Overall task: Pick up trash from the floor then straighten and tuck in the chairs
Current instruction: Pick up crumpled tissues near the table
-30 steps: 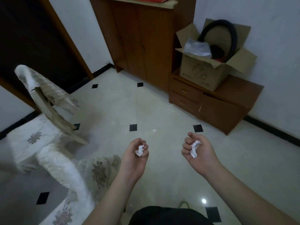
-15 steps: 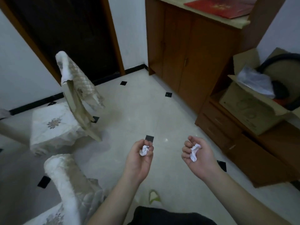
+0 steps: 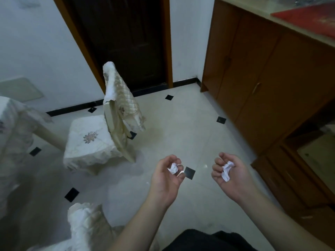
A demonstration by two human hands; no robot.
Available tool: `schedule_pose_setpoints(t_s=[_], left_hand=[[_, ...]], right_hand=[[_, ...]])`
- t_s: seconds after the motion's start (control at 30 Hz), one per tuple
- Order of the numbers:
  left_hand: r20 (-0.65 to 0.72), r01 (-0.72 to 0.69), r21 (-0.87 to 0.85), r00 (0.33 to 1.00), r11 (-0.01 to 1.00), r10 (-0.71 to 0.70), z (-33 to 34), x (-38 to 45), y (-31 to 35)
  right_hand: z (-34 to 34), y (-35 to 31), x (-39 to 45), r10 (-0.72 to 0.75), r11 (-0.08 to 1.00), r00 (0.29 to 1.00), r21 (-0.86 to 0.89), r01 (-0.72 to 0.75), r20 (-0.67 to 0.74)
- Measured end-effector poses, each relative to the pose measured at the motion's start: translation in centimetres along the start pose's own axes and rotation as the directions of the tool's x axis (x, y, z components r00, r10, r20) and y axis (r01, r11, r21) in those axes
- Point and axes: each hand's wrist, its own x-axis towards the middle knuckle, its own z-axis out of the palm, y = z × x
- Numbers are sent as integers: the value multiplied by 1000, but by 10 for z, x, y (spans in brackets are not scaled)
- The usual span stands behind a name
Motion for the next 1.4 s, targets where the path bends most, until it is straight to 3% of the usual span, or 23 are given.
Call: schedule_pose_setpoints(t_s=[0.27, 0.53, 0.93, 1.07, 1.23, 1.4], left_hand=[[-109, -79, -18, 991, 997, 77, 37, 94, 34], [-113, -202, -105, 975, 974, 190, 100, 183, 91], [-168, -312, -176, 944, 934, 284, 112, 283, 168], [-193, -347, -211, 931, 914, 309, 103, 327, 202], [-214, -324, -232, 937, 917, 277, 107, 393, 258], [-107, -299, -186, 953, 936, 283, 127, 455, 326]], right_hand=[[39, -58, 112, 85, 996, 996, -40, -83, 36], [95, -135, 206, 166, 982, 979, -107, -154, 118], [197, -153, 329, 321, 943, 915, -167, -287, 244], [229, -156, 381, 329, 937, 910, -209, -281, 253], [284, -171, 437, 297, 930, 940, -272, -245, 166], [337, -189, 489, 239, 936, 958, -299, -185, 156]])
